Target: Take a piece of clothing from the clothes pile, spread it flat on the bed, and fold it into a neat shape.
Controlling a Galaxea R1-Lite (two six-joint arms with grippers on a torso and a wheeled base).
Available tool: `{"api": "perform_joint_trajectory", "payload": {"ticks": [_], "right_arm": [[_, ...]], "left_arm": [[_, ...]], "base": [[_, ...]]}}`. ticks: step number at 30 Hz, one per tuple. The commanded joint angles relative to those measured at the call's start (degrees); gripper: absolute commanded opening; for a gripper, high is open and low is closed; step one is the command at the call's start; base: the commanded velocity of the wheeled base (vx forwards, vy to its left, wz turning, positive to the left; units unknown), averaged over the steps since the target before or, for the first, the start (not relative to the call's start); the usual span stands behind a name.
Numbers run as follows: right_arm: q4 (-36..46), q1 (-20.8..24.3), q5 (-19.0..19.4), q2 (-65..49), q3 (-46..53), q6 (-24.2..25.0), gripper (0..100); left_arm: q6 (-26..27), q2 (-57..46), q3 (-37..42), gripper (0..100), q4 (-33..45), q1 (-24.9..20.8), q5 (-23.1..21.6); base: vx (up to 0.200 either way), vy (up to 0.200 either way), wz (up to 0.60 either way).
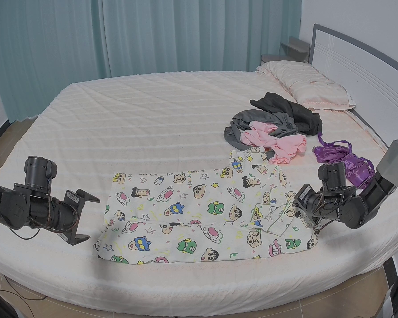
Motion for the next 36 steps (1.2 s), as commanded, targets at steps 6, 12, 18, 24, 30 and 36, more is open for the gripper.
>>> {"api": "perform_joint_trajectory", "payload": {"ticks": [6, 12, 18, 24, 30, 36], "right_arm": [[1.24, -0.31, 0.10, -0.90, 1.34, -3.01, 0], [0.89, -0.40, 0.18, 2.26, 0.37, -2.93, 100], [-1.22, -0.66, 0.10, 3.58, -0.60, -2.84, 100], [-1.31, -1.89, 0.10, 3.41, -1.04, -2.84, 100], [-2.01, -2.51, 0.10, 2.97, -0.68, -2.84, 0], [-2.62, -2.16, 0.10, 2.18, -0.07, -2.84, 0]], "left_arm": [[-0.02, 0.03, 0.77, 100, -0.66, 0.00, 0.01], [0.07, 0.30, 0.68, 100, -0.74, 0.09, 0.01], [0.07, 0.30, 0.77, 100, -0.74, 0.09, 0.01], [0.07, 0.30, 0.77, 100, -0.74, 0.09, 0.01], [0.07, 0.30, 0.77, 100, -0.74, 0.09, 0.01], [-0.02, 0.21, 0.77, 100, -0.74, 0.09, 0.01]], "base": [[0.000, 0.000, 0.00], [0.000, 0.000, 0.00], [0.000, 0.000, 0.00], [0.000, 0.000, 0.00], [0.000, 0.000, 0.00], [0.000, 0.000, 0.00]]}}
